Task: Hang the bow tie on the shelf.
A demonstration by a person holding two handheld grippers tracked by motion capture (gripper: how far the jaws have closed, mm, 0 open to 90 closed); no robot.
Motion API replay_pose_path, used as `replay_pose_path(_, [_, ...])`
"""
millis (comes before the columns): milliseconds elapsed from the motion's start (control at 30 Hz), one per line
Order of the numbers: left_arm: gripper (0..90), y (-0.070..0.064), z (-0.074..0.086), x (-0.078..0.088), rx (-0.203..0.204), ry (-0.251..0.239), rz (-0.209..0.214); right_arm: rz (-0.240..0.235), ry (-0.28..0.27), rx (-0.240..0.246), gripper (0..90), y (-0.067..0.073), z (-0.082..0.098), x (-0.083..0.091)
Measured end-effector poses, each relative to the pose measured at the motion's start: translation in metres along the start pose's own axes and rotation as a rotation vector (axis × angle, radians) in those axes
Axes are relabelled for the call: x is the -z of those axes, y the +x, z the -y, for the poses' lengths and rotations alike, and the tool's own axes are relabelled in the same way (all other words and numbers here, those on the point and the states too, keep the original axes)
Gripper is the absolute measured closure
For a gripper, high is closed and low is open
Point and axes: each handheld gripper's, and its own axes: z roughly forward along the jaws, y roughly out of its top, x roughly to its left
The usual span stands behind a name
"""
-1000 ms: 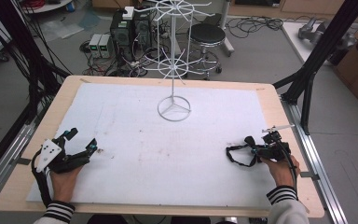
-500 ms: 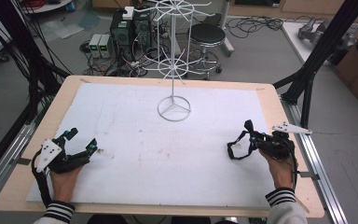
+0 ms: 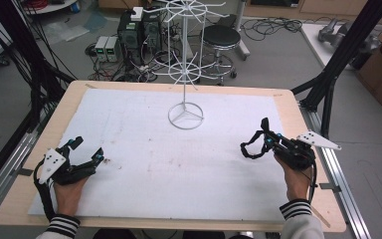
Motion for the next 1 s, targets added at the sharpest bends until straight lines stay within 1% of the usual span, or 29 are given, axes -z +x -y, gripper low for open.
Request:
replay_pose_path(33, [15.5, 0.000, 0.000, 0.000, 0.000, 0.000, 0.000, 0.000, 0.000, 0.000, 75.9, 0.000, 0.000, 0.000])
replay_pose_path(67, [15.5, 0.000, 0.000, 0.000, -0.001, 0.000, 0.000, -0.011, -0.019, -0.015, 76.1, 0.001, -0.002, 0.000])
replay_pose_path(100, [15.5, 0.000, 0.000, 0.000, -0.001, 0.000, 0.000, -0.014, -0.025, -0.017, 76.1, 0.002, -0.003, -0.001])
replay_pose_path(200, [15.5, 0.000, 0.000, 0.000, 0.000, 0.000, 0.000, -0.018, -0.028, -0.010, 76.1, 0.005, -0.007, -0.003])
replay_pose_path(267, [15.5, 0.000, 0.000, 0.000, 0.000, 0.000, 0.000, -0.029, -0.044, 0.006, 76.1, 0.010, -0.017, -0.008])
replay_pose_path(333, [15.5, 0.000, 0.000, 0.000, 0.000, 0.000, 0.000, -0.033, -0.051, 0.008, 76.1, 0.012, -0.019, -0.010])
replay_pose_path(367, [15.5, 0.000, 0.000, 0.000, 0.000, 0.000, 0.000, -0.041, -0.060, 0.011, 76.1, 0.017, -0.028, -0.015])
replay_pose_path(433, [15.5, 0.000, 0.000, 0.000, 0.000, 0.000, 0.000, -0.045, -0.065, 0.013, 76.1, 0.018, -0.031, -0.017])
replay_pose_path(467, [15.5, 0.000, 0.000, 0.000, 0.000, 0.000, 0.000, -0.053, -0.071, 0.024, 76.1, 0.023, -0.039, -0.024])
replay_pose_path(567, [15.5, 0.000, 0.000, 0.000, 0.001, -0.001, 0.000, -0.061, -0.071, 0.032, 76.1, 0.027, -0.046, -0.030])
replay_pose_path(600, [15.6, 0.000, 0.000, 0.000, 0.000, -0.001, 0.000, -0.067, -0.069, 0.039, 76.1, 0.031, -0.050, -0.034])
replay_pose_path(633, [15.6, 0.000, 0.000, 0.000, 0.000, -0.001, 0.000, -0.078, -0.081, 0.055, 76.1, 0.036, -0.057, -0.040])
replay_pose_path(667, [15.6, 0.000, 0.000, 0.000, 0.001, -0.002, 0.001, -0.078, -0.081, 0.055, 76.1, 0.036, -0.057, -0.040])
replay_pose_path(733, [15.5, 0.000, 0.000, 0.000, 0.002, -0.003, 0.000, -0.094, -0.079, 0.057, 76.1, 0.041, -0.063, -0.047])
replay_pose_path(767, [15.5, 0.000, 0.000, 0.000, 0.002, -0.004, 0.000, -0.102, -0.086, 0.068, 76.1, 0.047, -0.069, -0.053])
replay_pose_path(833, [15.5, 0.000, 0.000, 0.000, 0.001, -0.004, 0.000, -0.107, -0.091, 0.074, 76.1, 0.049, -0.070, -0.055])
replay_pose_path(900, [15.5, 0.000, 0.000, 0.000, 0.001, -0.005, 0.000, -0.122, -0.090, 0.084, 76.1, 0.057, -0.079, -0.066])
replay_pose_path(1000, [15.5, 0.000, 0.000, 0.000, 0.001, -0.005, 0.000, -0.130, -0.095, 0.089, 76.1, 0.061, -0.084, -0.070])
